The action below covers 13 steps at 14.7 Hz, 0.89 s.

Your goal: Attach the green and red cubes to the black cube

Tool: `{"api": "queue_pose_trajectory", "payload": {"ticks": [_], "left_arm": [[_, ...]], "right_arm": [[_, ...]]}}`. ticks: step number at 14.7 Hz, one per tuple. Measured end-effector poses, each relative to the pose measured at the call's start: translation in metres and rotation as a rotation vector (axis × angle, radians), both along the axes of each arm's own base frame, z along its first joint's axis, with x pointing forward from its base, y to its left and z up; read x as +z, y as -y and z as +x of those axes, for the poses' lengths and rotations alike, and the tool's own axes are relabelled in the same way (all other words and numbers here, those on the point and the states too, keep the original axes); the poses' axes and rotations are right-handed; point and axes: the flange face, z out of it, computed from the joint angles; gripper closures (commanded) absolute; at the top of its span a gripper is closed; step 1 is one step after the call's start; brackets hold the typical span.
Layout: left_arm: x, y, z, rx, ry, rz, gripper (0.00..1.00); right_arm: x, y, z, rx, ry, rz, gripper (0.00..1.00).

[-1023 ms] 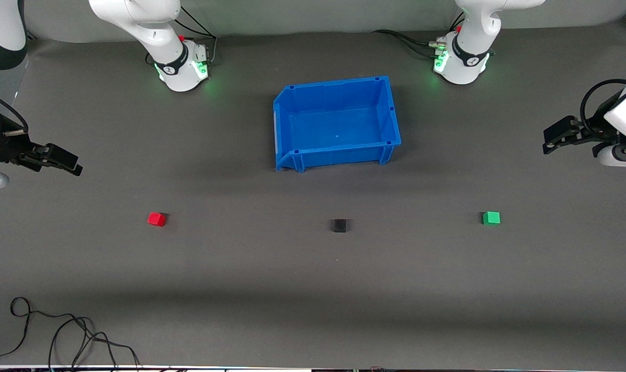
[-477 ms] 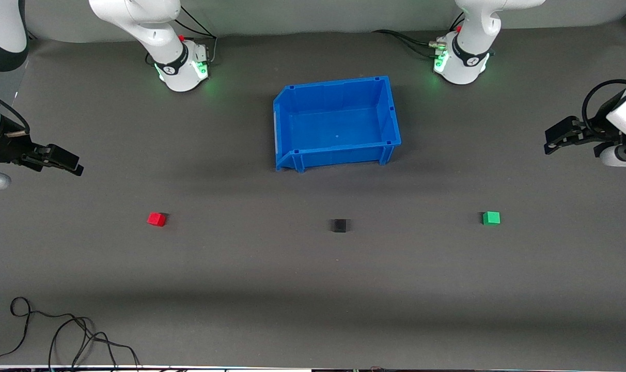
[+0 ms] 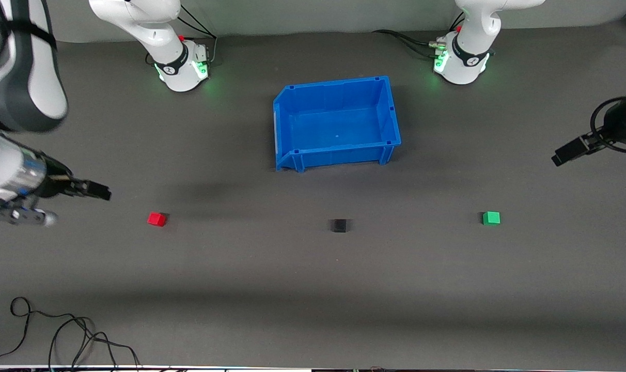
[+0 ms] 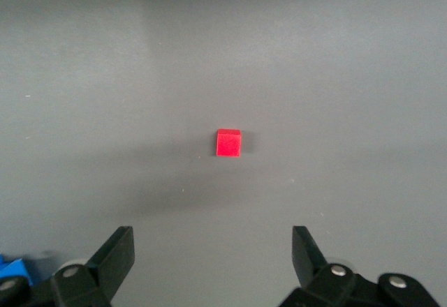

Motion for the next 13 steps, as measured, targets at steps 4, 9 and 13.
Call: {"api": "queue_pose_trajectory", "payload": {"ticks": [4,9,13], "left_arm": [[-0.012,-0.017,0.006,0.342,-0.046,-0.117,0.0],[-0.073,-0.09,0.005,0.589,-0.123,-0.222,0.0],[-0.157,-0.095,0.002,0.763,-0.128,-0.32,0.0]], "right_arm": [[-0.072,0.002,0.014,-0.003,-0.047,0.002,0.0],[-0.163,0.007,0.005,-0.013,-0.006,-0.001,0.0],[-0.215,0.007,-0.009,-0.014,0.02,-0.003,0.0]]}}
